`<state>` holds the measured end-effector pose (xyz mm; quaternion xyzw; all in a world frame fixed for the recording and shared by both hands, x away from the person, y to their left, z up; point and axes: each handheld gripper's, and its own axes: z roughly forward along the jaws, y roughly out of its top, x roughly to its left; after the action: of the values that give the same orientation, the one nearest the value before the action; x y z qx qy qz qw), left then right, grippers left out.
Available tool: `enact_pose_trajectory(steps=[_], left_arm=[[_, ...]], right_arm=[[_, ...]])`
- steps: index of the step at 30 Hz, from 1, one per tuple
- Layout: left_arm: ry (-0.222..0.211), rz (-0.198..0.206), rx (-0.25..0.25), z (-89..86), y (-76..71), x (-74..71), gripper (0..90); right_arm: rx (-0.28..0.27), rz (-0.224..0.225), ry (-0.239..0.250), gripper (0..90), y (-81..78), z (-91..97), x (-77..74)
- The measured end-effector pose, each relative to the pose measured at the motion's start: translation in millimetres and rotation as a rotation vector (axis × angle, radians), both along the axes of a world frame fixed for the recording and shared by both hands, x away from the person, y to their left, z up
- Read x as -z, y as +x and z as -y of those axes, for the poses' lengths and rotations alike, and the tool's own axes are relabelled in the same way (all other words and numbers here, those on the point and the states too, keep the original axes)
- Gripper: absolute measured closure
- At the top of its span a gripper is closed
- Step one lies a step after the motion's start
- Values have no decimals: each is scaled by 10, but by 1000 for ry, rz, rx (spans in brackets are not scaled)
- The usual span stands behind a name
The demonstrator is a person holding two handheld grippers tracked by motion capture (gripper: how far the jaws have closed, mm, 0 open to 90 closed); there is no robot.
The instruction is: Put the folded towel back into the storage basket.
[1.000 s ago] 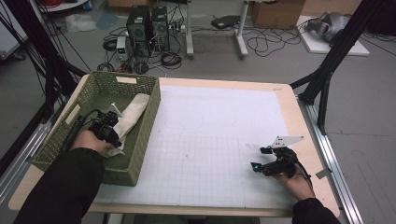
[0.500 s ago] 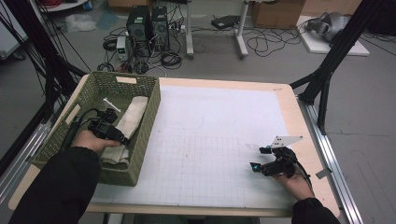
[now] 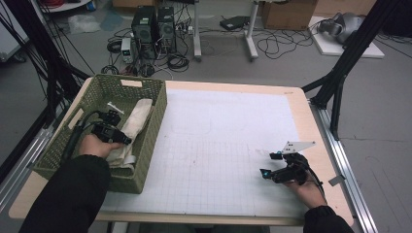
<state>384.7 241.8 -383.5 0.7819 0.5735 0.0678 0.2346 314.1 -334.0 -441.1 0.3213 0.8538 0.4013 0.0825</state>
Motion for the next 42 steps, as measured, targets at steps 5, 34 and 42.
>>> enact_pose_trajectory(steps=[5,34,42], left_arm=[[4,-9,-16,16,77,73,782],[38,-194,93,151,23,151,844],[-81,-1,39,60,-34,-77,669]], right_arm=[[-8,-1,-1,168,-3,-23,-6],[-12,1,-3,168,-4,-24,-6],[1,26,17,167,-26,-3,-73]])
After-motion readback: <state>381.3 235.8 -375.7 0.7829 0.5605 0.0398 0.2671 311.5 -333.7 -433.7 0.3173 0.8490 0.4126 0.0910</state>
